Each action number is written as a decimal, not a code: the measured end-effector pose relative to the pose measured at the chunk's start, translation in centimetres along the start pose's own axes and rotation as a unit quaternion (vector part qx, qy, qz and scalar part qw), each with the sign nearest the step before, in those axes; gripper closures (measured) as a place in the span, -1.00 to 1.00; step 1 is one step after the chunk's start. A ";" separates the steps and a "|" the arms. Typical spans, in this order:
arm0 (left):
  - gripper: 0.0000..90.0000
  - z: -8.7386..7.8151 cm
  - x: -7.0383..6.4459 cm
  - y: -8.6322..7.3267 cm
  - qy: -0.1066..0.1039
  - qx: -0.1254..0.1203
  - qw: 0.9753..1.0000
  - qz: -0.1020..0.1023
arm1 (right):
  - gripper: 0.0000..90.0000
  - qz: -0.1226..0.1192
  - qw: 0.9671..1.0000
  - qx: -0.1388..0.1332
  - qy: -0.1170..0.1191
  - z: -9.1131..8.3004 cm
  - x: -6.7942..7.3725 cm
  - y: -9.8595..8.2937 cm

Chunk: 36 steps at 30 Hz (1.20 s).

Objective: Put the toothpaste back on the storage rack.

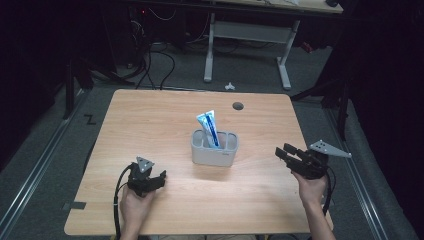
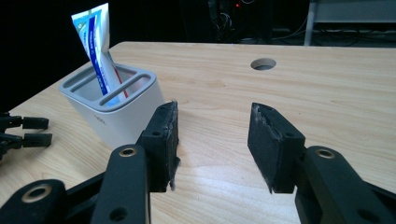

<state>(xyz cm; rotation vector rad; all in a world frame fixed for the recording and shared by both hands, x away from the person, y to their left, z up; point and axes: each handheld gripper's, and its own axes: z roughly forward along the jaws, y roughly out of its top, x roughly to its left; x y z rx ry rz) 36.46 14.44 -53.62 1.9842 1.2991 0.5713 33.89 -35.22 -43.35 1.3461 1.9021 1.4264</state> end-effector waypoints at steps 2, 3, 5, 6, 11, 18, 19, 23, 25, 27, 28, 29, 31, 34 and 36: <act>-0.32 0.0 0.0 0.0 0.000 0.000 1.000 0.000 | 0.18 0.002 1.000 0.003 -0.001 0.1 -0.1 -0.3; -0.32 0.0 0.0 0.0 0.000 0.000 1.000 0.000 | 0.18 0.000 1.000 0.003 -0.001 0.2 -0.1 -0.3; -0.32 0.0 0.0 0.0 0.000 0.000 1.000 0.000 | 0.18 0.003 1.000 0.005 -0.002 0.2 -0.1 -0.4; -0.32 0.0 0.0 0.0 0.000 0.000 1.000 0.000 | 0.18 0.002 1.000 0.009 -0.003 0.4 -0.2 -0.6; -0.32 0.0 0.0 0.0 0.000 0.000 1.000 0.000 | 0.18 0.005 1.000 0.011 -0.005 0.5 -0.2 -1.0; -0.32 0.0 0.0 0.0 0.000 0.000 1.000 0.000 | 0.18 0.005 1.000 0.018 -0.009 0.8 -0.4 -1.7; -0.32 0.0 0.0 0.0 0.000 0.000 1.000 0.000 | 0.18 0.003 1.000 0.020 -0.011 0.8 -0.4 -1.8; -0.32 0.0 0.0 0.0 0.000 0.000 1.000 0.000 | 0.18 0.004 1.000 0.024 -0.013 0.9 -0.3 -2.0; -0.32 0.0 0.0 0.0 0.000 0.000 1.000 0.000 | 0.18 0.003 1.000 0.028 -0.013 1.0 -0.4 -2.3; -0.32 0.0 0.0 0.0 0.000 0.000 1.000 0.000 | 0.18 0.001 0.999 0.033 -0.015 1.1 -0.3 -2.5; -0.32 0.0 0.0 0.0 0.000 0.000 1.000 0.000 | 0.18 0.002 0.999 0.034 -0.014 1.1 -0.3 -2.6; -0.32 0.0 0.0 0.0 0.000 0.000 1.000 0.000 | 0.18 0.000 0.999 0.034 -0.014 1.2 -0.3 -2.7; -0.32 0.0 0.0 0.0 0.000 0.000 1.000 0.000 | 0.18 -0.002 0.999 0.038 -0.015 1.2 -0.3 -2.8; -0.32 0.0 0.0 0.0 0.000 0.000 1.000 0.000 | 0.18 -0.007 0.999 0.043 -0.019 1.4 -0.3 -3.1; -0.32 0.0 0.0 0.0 0.001 0.000 1.000 0.000 | 0.18 -0.007 0.999 0.045 -0.021 1.5 -0.3 -3.3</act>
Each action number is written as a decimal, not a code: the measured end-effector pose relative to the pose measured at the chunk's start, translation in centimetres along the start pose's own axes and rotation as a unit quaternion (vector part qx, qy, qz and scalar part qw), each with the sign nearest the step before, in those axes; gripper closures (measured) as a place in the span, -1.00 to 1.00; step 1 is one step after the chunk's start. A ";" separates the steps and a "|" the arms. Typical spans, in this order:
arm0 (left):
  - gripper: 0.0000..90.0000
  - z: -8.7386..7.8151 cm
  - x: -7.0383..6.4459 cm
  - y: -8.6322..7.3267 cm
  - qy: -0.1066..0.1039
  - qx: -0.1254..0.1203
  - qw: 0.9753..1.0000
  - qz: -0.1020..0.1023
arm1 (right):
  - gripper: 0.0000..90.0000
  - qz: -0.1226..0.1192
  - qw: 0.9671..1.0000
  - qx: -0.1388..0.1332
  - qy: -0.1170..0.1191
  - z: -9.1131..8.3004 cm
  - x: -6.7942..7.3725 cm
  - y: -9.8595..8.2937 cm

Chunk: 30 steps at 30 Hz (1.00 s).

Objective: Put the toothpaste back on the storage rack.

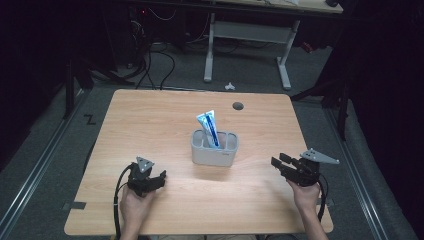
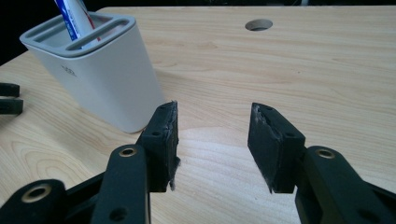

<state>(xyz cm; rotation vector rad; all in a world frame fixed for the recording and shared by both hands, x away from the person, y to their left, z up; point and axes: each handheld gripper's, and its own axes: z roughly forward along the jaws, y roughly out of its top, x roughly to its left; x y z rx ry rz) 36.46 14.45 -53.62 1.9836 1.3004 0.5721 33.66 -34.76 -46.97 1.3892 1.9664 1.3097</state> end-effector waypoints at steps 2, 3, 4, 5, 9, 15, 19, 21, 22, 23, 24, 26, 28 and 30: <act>-0.32 0.0 0.0 0.0 0.000 0.000 1.000 0.000 | 0.17 0.003 1.000 0.001 0.000 0.1 0.0 -0.2; -0.32 0.0 0.0 0.0 0.000 0.000 1.000 0.000 | 0.17 0.002 1.000 0.001 0.000 0.2 -0.1 -0.4; -0.32 0.0 0.0 0.0 0.000 0.000 1.000 0.000 | 0.17 0.003 1.000 0.004 -0.001 0.3 -0.1 -0.5; -0.32 0.0 0.0 0.0 0.000 0.000 1.000 0.000 | 0.17 0.003 1.000 0.007 -0.003 0.4 -0.1 -0.7; -0.32 0.0 0.0 0.0 0.000 0.000 1.000 0.000 | 0.17 0.002 1.000 0.016 -0.011 0.9 -0.1 -1.2; -0.32 0.0 0.0 0.0 0.000 0.000 1.000 0.000 | 0.16 -0.002 0.999 0.030 -0.032 1.7 -0.2 -2.1; -0.32 0.0 0.0 0.0 0.000 0.000 1.000 0.000 | 0.16 -0.010 0.998 0.043 -0.037 2.1 -0.3 -2.4; -0.32 0.0 0.0 0.0 0.000 0.000 1.000 0.000 | 0.16 -0.009 0.998 0.044 -0.037 2.2 -0.3 -2.5; -0.32 0.0 0.0 0.0 0.000 0.000 1.000 0.000 | 0.16 -0.006 0.998 0.045 -0.037 2.3 -0.2 -2.6; -0.32 0.0 0.0 0.0 0.000 0.000 1.000 0.000 | 0.14 -0.007 0.998 0.053 -0.039 2.5 -0.2 -2.8; -0.32 0.0 0.0 0.0 0.000 0.000 1.000 0.000 | 0.14 -0.007 0.998 0.053 -0.039 2.5 -0.2 -2.8; -0.32 0.0 0.0 0.0 0.000 0.000 1.000 0.000 | 0.12 -0.013 0.997 0.056 -0.044 2.8 -0.3 -3.0; -0.32 0.0 0.0 0.0 0.000 0.000 1.000 0.000 | 0.11 -0.014 0.997 0.059 -0.048 3.0 -0.3 -3.3; -0.32 0.0 0.0 0.0 0.000 0.000 1.000 0.000 | 0.11 -0.013 0.996 0.065 -0.052 3.3 -0.3 -3.5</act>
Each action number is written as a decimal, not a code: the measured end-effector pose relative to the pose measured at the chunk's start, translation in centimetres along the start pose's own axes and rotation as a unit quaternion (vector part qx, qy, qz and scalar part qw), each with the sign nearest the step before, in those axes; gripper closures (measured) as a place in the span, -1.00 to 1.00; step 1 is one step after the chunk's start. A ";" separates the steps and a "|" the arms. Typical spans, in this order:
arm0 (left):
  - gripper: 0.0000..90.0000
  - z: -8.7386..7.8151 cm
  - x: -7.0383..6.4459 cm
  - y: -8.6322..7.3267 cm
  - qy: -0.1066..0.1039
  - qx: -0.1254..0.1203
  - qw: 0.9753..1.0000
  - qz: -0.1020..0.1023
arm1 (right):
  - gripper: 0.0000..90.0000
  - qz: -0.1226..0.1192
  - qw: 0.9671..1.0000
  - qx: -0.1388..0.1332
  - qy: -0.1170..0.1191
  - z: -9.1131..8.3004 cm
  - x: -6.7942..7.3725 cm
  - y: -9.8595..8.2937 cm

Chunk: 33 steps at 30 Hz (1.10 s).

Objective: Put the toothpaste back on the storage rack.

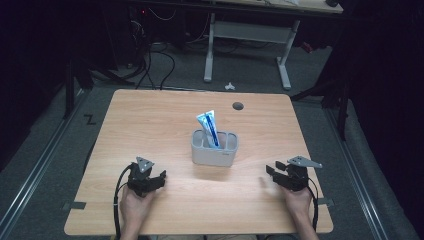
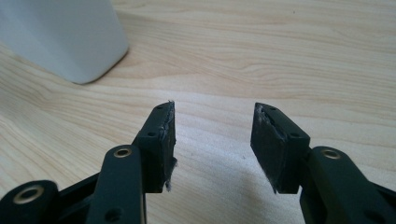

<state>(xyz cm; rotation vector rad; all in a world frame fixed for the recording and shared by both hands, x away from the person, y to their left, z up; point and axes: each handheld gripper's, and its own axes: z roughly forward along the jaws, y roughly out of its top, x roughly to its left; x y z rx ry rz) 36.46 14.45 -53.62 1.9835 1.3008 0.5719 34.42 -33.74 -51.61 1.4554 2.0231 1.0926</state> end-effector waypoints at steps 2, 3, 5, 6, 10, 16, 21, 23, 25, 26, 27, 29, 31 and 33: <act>-0.32 0.0 0.0 0.0 0.000 0.000 1.000 0.000 | 0.10 -0.001 1.000 0.006 -0.004 0.2 0.0 -0.1; -0.32 0.0 0.0 0.0 0.000 0.000 1.000 0.000 | 0.10 -0.007 1.000 0.008 -0.006 0.3 0.0 -0.2; -0.32 0.0 0.0 0.0 0.000 0.000 1.000 0.000 | 0.10 -0.009 1.000 0.011 -0.009 0.4 0.0 -0.3; -0.32 0.0 0.0 0.0 0.000 0.000 1.000 0.000 | 0.10 -0.005 1.000 0.013 -0.011 0.5 0.1 -0.4; -0.32 0.0 0.0 0.0 0.000 0.000 1.000 0.000 | 0.09 -0.015 0.999 0.023 -0.021 1.0 0.2 -0.6; -0.32 0.0 0.0 0.0 0.000 0.000 1.000 0.000 | 0.06 -0.033 0.999 0.030 -0.032 1.3 0.5 -0.7; -0.32 0.0 0.0 0.0 0.000 0.000 1.000 0.000 | 0.04 -0.048 0.997 0.045 -0.048 1.6 0.9 -0.7; -0.32 0.0 0.0 0.0 0.000 0.000 1.000 0.000 | 0.04 -0.051 0.997 0.045 -0.047 1.6 0.9 -0.7; -0.32 0.0 0.0 0.0 0.000 0.000 1.000 0.000 | 0.02 -0.047 0.997 0.046 -0.045 1.6 0.9 -0.7; -0.32 0.0 0.0 0.0 0.000 0.000 1.000 0.000 | 0.01 -0.045 0.997 0.047 -0.045 1.6 0.9 -0.7; -0.32 0.0 0.0 0.0 0.000 0.000 1.000 0.000 | -0.01 -0.044 0.997 0.048 -0.045 1.6 0.9 -0.7; -0.32 0.0 0.0 0.0 0.000 0.000 1.000 0.000 | -0.02 -0.045 0.997 0.048 -0.046 1.6 0.9 -0.7; -0.32 0.0 0.0 0.0 0.000 0.000 1.000 0.000 | -0.03 -0.046 0.997 0.048 -0.045 1.6 0.9 -0.7; -0.32 0.0 0.0 0.0 0.000 0.000 1.000 -0.001 | -0.05 -0.046 0.997 0.049 -0.043 1.6 0.8 -0.7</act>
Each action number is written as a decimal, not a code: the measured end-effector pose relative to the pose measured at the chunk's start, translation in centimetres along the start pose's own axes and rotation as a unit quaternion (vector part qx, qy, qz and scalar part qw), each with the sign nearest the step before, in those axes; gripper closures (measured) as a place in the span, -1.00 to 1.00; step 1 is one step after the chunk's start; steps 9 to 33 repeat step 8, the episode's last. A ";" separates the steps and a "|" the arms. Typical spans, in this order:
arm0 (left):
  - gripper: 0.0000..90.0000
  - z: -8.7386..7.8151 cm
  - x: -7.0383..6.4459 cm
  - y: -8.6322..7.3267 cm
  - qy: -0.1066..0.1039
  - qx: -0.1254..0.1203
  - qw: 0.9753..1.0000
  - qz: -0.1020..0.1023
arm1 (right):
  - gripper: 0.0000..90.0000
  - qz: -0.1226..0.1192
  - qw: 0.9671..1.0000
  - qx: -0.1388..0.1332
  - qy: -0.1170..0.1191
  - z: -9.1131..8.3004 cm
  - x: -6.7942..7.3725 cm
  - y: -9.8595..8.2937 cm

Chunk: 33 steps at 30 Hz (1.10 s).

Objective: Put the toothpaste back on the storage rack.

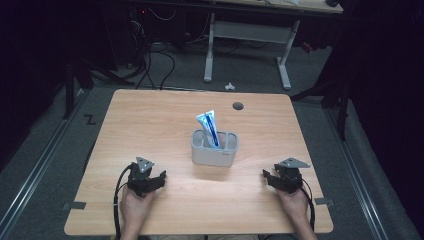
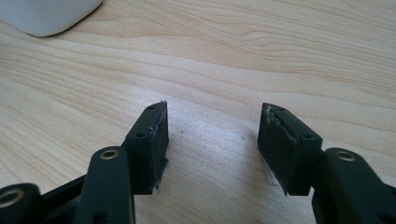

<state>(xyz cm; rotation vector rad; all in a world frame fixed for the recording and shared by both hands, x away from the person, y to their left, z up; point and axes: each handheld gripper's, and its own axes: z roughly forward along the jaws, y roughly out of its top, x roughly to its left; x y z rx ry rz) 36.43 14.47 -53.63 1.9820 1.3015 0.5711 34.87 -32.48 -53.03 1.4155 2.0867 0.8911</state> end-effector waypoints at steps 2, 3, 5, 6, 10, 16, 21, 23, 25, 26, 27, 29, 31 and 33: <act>-0.32 0.0 0.0 0.0 0.000 0.000 1.000 0.000 | -0.05 -0.001 1.000 0.000 0.000 0.0 0.0 0.0; -0.32 0.0 0.0 0.0 0.000 0.000 1.000 0.000 | -0.05 -0.001 1.000 0.000 0.000 0.0 0.0 0.0; -0.32 0.0 0.0 0.0 0.000 0.000 1.000 0.000 | -0.05 -0.001 1.000 0.000 0.001 0.0 0.0 0.0; -0.32 0.0 0.0 0.0 0.000 0.000 1.000 0.000 | -0.06 0.000 1.000 0.000 0.001 0.0 0.0 0.0; -0.32 0.0 0.0 0.0 0.000 0.000 1.000 0.000 | -0.06 0.000 1.000 0.000 0.001 0.0 0.0 0.0; -0.32 0.0 0.0 0.0 0.000 0.000 1.000 0.000 | -0.06 0.000 1.000 0.000 0.001 0.0 0.0 0.0; -0.32 0.0 0.0 0.0 0.000 0.000 1.000 0.000 | -0.06 0.000 1.000 0.000 0.001 0.0 0.0 0.0; -0.32 0.0 0.0 0.0 0.000 0.000 1.000 0.000 | -0.06 0.000 1.000 0.000 0.001 0.0 0.0 0.0; -0.32 0.0 0.0 0.0 0.000 0.000 1.000 0.000 | -0.06 0.000 1.000 0.000 0.001 0.0 0.0 0.0; -0.32 0.0 0.0 0.0 0.000 0.000 1.000 0.000 | -0.06 0.000 1.000 0.000 0.001 0.0 0.0 0.0; -0.32 0.0 0.0 0.0 0.000 0.000 1.000 0.000 | -0.06 0.000 1.000 0.000 0.001 0.0 0.0 0.0; -0.32 0.0 0.0 0.0 0.000 0.000 1.000 0.000 | -0.06 0.000 1.000 0.000 0.001 0.0 0.0 0.0; -0.32 0.0 0.0 0.0 0.000 0.000 1.000 0.000 | -0.06 0.000 1.000 0.000 0.001 0.0 0.0 0.0; -0.32 0.0 0.0 0.0 0.000 0.000 1.000 0.000 | -0.06 0.000 1.000 0.000 0.001 0.0 0.0 0.0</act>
